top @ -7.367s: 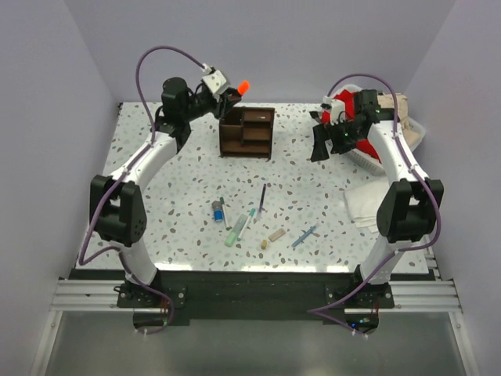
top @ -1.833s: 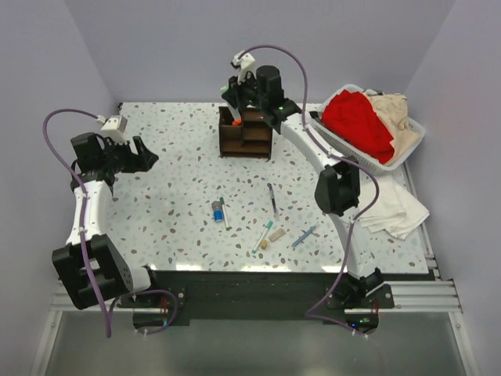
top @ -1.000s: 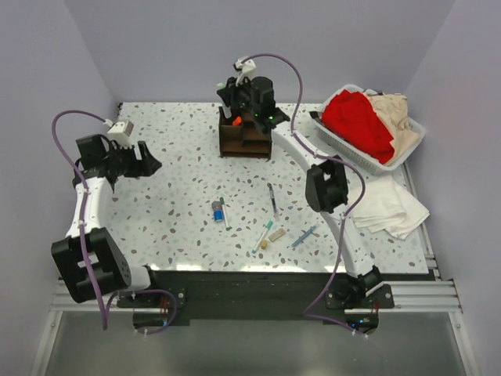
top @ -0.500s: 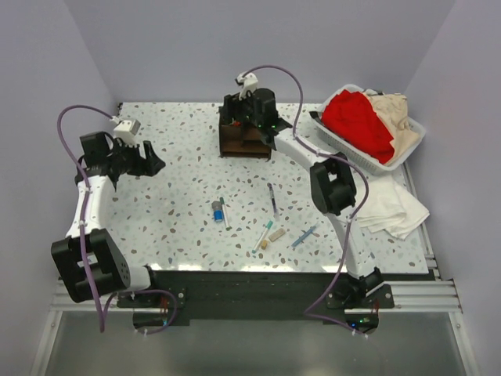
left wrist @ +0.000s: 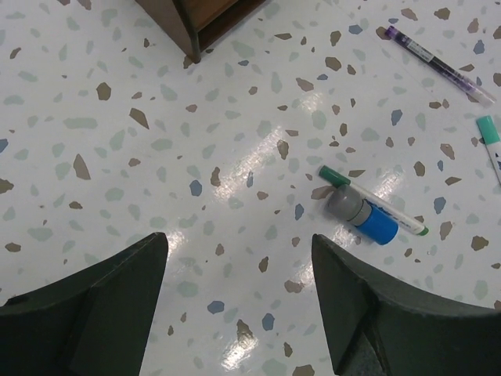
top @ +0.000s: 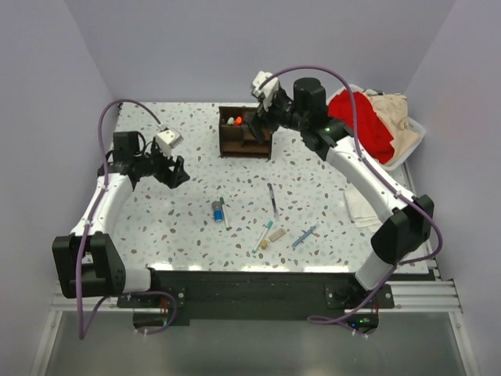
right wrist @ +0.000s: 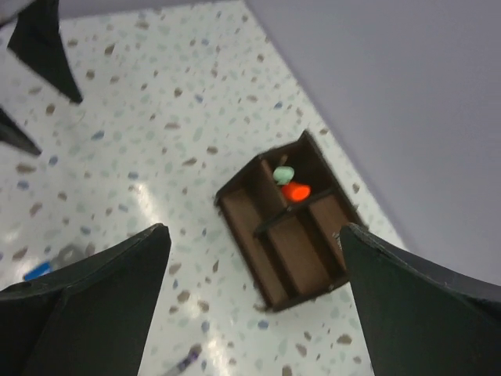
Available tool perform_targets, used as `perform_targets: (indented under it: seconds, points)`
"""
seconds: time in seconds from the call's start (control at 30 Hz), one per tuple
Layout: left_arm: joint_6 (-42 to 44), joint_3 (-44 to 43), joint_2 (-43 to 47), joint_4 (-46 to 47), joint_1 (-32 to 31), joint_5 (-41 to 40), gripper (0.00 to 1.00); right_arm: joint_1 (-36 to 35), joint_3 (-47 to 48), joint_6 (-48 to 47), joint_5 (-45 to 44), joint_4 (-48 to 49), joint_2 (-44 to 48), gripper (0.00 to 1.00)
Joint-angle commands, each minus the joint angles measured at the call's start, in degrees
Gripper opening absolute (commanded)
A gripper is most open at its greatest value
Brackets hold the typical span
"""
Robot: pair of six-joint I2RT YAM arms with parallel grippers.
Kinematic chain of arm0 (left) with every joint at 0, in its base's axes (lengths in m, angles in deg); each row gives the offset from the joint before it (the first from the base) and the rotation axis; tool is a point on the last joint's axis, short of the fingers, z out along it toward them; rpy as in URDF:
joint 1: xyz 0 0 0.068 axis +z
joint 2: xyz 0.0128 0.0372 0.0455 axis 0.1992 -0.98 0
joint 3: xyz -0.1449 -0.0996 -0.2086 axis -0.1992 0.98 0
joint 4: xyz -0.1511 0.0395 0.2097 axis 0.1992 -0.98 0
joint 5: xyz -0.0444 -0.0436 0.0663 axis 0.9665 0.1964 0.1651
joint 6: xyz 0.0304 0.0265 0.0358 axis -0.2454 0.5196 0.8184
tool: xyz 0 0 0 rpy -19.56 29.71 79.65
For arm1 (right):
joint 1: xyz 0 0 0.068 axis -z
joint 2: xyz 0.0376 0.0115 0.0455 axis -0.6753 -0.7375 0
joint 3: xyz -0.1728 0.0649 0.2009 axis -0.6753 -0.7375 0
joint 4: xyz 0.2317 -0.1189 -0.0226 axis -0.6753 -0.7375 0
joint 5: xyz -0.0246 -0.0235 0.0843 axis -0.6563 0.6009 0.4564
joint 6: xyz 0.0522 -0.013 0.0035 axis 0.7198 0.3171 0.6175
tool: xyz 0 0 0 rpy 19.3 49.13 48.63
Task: Sort the stationery into containers
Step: Place the pen in the storage box, then pick up the pen from the center of the board.
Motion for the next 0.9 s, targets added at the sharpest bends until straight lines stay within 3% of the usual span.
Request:
perform_targets:
  seconds: [0.0,0.13,0.23,0.27,0.37,0.5,0.67,0.87]
  points:
    - [3.0,-1.8,-0.6,1.7,-3.3,1.2,0.78,0.1,-4.1,-8.0,4.6,-27.7,-1.7,0.87]
    - [13.9,-2.4,0.4,-0.4,-14.2,0.0,0.77,0.4,-14.5,-4.9,1.8,-25.0,3.9,0.86]
    - [30.4,-7.9,-2.5,-6.0,-21.9,0.8,0.78,3.7,-17.3,-0.5,-1.6,-23.6,8.4,0.87]
    - [40.5,-12.3,-6.4,-11.0,-23.6,0.8,0.77,5.6,-17.5,2.0,-1.5,-22.2,10.3,0.88]
    - [59.0,-20.1,-14.6,-18.5,-25.8,8.5,0.75,15.3,-16.6,13.2,0.9,-21.8,11.2,0.89]
    - [65.6,-30.0,-25.5,-19.0,-31.3,8.8,0.69,25.0,-19.3,19.1,3.2,-20.4,13.4,0.89]
    - [75.1,-46.7,-40.6,-29.1,-37.4,7.9,0.61,29.0,-22.7,16.4,3.6,-22.8,16.7,0.9]
    - [82.8,-53.7,-48.6,-34.1,-40.9,8.1,0.59,34.9,-26.5,15.7,7.8,-26.4,17.4,0.9]
